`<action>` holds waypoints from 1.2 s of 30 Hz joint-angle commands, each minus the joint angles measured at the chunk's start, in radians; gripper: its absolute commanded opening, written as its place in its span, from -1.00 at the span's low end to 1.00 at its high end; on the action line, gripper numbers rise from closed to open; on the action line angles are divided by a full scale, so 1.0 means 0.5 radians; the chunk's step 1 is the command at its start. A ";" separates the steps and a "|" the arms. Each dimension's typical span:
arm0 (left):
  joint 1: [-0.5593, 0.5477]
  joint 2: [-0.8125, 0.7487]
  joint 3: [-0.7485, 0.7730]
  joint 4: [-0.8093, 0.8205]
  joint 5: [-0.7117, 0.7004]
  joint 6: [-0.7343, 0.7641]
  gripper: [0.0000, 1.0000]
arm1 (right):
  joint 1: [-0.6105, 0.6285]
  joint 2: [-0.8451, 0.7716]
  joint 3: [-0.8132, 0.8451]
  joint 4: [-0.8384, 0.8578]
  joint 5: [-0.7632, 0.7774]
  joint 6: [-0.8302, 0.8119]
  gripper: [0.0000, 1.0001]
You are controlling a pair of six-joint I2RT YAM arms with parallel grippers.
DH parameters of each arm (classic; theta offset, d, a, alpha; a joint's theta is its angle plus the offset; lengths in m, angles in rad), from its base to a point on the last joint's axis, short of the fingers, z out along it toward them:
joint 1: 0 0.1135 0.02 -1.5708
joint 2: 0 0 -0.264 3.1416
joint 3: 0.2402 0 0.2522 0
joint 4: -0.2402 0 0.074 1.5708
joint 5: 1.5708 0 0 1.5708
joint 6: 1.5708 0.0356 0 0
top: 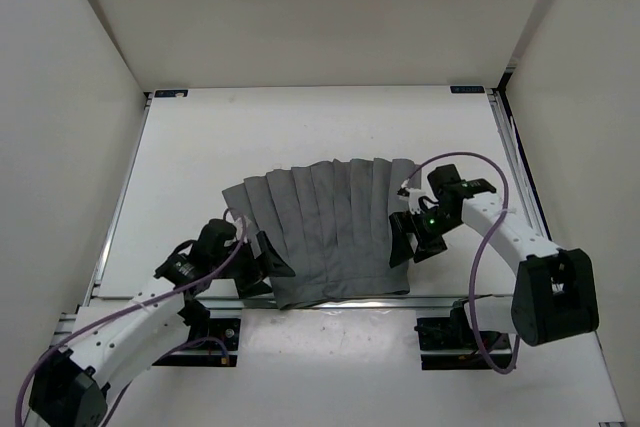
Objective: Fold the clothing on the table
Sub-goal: Flatten the skirt out, then fold the skirt
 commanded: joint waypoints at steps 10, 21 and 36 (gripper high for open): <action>-0.209 0.510 0.387 -0.406 0.028 0.446 0.97 | -0.001 0.231 0.130 -0.078 0.011 0.028 0.82; -0.313 0.743 0.356 -0.413 -0.079 0.590 0.97 | -0.029 0.274 0.124 -0.074 0.036 0.009 0.82; -0.411 0.989 0.387 -0.084 -0.095 0.492 0.26 | -0.060 0.283 0.106 -0.062 0.051 0.006 0.66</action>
